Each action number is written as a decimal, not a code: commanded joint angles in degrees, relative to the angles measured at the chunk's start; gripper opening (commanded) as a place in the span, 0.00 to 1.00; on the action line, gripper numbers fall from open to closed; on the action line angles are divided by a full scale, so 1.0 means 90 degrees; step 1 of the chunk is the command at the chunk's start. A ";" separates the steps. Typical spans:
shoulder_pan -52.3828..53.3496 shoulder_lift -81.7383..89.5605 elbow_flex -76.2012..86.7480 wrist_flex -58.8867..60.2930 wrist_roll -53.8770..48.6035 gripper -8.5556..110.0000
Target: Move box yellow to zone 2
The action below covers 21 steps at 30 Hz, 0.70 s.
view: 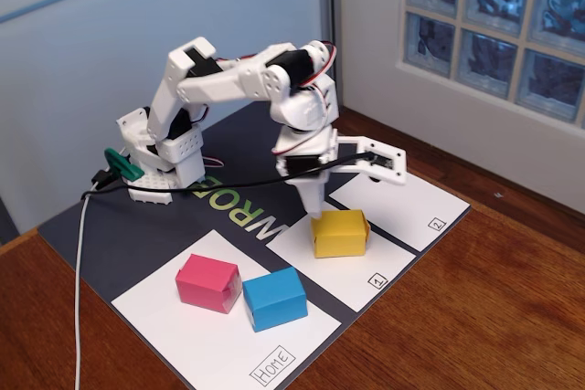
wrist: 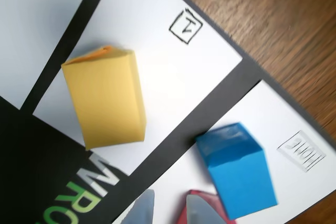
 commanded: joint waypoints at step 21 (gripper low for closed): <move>-0.0986 -0.0596 -0.0508 0.1025 -0.0137 0.07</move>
